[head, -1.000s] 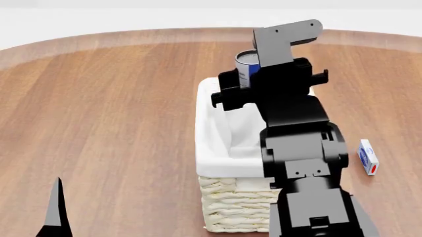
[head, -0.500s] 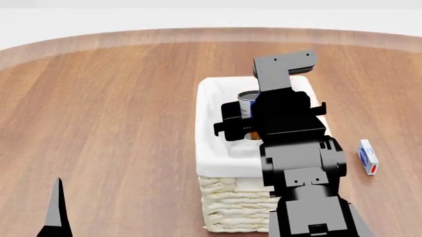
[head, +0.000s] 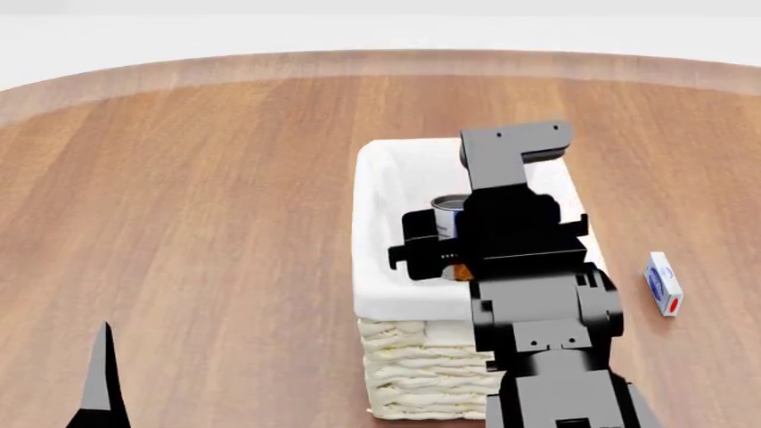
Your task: Pick up the alphabet soup and put it in the basket.
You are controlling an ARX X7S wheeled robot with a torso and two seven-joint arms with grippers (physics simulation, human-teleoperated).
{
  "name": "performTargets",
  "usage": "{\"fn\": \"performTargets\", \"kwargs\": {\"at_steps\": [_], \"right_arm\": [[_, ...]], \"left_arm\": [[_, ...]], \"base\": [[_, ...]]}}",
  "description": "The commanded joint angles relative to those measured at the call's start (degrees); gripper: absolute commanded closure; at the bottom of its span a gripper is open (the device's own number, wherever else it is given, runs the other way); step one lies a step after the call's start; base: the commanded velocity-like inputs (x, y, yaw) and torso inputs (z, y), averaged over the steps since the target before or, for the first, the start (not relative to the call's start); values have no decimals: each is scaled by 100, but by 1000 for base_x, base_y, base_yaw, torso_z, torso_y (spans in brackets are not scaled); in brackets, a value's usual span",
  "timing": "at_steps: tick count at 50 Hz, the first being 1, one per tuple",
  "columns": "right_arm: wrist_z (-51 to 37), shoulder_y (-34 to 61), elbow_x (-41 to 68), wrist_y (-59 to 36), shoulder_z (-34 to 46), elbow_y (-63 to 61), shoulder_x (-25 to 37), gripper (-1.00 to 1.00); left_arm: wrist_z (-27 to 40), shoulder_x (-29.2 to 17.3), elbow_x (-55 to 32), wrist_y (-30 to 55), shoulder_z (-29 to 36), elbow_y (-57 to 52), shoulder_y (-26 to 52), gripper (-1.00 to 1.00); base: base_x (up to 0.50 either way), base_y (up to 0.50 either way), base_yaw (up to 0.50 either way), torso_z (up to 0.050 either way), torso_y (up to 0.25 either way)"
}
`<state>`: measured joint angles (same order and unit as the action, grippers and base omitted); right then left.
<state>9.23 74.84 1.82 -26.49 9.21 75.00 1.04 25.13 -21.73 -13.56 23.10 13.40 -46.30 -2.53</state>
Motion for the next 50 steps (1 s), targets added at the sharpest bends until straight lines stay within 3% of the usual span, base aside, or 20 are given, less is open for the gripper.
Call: {"fn": "performTargets", "kwargs": {"at_steps": [1,3,4,17,22,23,27,37,46,47,50], "right_arm": [[99,-12,-155,123,-51,-1,-9,100],[140,-9,-155,142,-40,-1,-15,100],[127,-14,-160,149,-31,-1,-15,-100],[99,-24,-137,286,-73,-1,-2,-100],[-78,-13,-95,1133,-257,-1,13,-100],[-74,-37,-38,1890,-357,-1,11,-100],[-44,17,-29,2940,-517,-2,-9,-100],[-196,186,-116,3275,-685,-2,11,-100],[-77,402,59,4215,-776,-10,-69,-100],[-100,359,30,4168,-674,-231,-81,-100],[-202,-507,141,2629,-549,-2687,-20,-100]], "left_arm": [[25,-18,-4,-15,16,13,0,-100],[33,-21,1,-6,27,4,2,-100],[33,-22,-6,-11,24,5,2,-100],[48,-39,-30,-34,36,28,10,-100],[54,-48,-33,-39,45,34,16,-100],[55,-49,-32,-41,47,42,19,-100],[61,-58,-37,-45,50,41,22,-100],[78,-73,-33,-57,73,50,24,-100],[99,-84,-53,-38,85,21,29,-100],[107,-90,-45,-25,89,6,30,-100],[116,-93,-43,-29,95,3,27,-100]], "base": [[0,0,0,0,0],[0,0,0,0,0],[0,0,0,0,0],[0,0,0,0,0],[0,0,0,0,0],[0,0,0,0,0],[0,0,0,0,0],[0,0,0,0,0],[0,0,0,0,0],[0,0,0,0,0],[0,0,0,0,0]]}}
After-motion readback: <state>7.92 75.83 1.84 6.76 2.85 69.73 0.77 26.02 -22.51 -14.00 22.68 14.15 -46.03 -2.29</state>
